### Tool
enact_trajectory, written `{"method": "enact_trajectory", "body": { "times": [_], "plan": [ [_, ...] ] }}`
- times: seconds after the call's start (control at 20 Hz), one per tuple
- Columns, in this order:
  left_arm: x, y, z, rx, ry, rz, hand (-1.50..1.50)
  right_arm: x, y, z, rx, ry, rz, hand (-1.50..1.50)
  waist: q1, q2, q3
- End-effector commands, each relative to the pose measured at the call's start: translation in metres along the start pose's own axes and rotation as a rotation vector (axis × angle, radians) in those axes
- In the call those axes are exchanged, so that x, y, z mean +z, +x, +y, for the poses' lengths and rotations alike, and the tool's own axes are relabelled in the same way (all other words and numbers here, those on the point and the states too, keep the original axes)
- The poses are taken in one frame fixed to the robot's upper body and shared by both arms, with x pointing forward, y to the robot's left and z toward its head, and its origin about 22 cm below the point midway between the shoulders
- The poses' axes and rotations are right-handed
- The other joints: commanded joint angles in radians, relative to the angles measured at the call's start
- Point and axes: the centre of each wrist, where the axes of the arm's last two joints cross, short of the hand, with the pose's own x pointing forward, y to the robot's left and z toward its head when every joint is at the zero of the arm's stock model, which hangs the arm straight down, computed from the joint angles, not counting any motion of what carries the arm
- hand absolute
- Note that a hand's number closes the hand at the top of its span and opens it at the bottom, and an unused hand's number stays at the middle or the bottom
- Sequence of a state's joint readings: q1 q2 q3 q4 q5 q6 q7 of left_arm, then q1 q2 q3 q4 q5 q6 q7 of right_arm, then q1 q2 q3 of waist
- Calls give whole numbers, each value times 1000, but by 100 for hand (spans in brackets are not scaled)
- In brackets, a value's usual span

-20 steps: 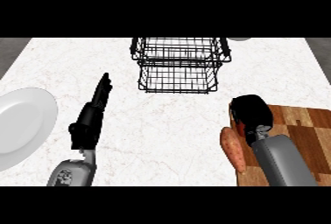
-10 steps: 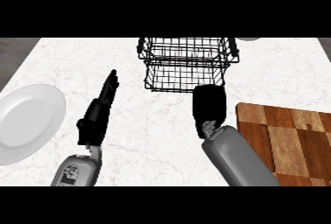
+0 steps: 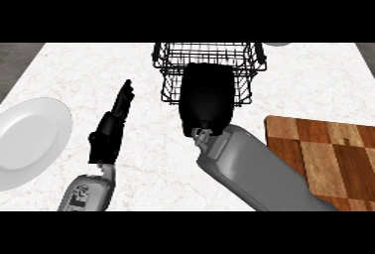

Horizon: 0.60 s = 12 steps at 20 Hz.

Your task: Pick the bell pepper from the cutting board and place it in the tiered basket

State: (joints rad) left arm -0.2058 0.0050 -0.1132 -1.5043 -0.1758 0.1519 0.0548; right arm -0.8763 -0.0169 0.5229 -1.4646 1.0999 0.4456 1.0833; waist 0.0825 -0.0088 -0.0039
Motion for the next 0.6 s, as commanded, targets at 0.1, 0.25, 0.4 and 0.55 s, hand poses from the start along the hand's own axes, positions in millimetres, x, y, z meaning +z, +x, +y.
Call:
{"method": "enact_trajectory", "body": {
  "times": [0.1, 0.25, 0.4, 0.55],
  "plan": [
    [-1, 2, 13, -13, 25, 4, 0, 4, 25, -77, -18, -51, 171, 150, -16, -5, 0],
    [4, -11, 4, -2, 20, 22, 0, 5, 32, -93, -65, -56, 183, 150, -25, -3, -1],
    [3, -6, 7, -2, 17, -7, 0, -5, 35, -115, -193, -33, 185, 150, -13, 1, -1],
    [-9, 5, -4, -1, 22, -18, 0, -15, 39, -129, -321, -29, 179, 150, -18, 10, 0]
  ]
}}
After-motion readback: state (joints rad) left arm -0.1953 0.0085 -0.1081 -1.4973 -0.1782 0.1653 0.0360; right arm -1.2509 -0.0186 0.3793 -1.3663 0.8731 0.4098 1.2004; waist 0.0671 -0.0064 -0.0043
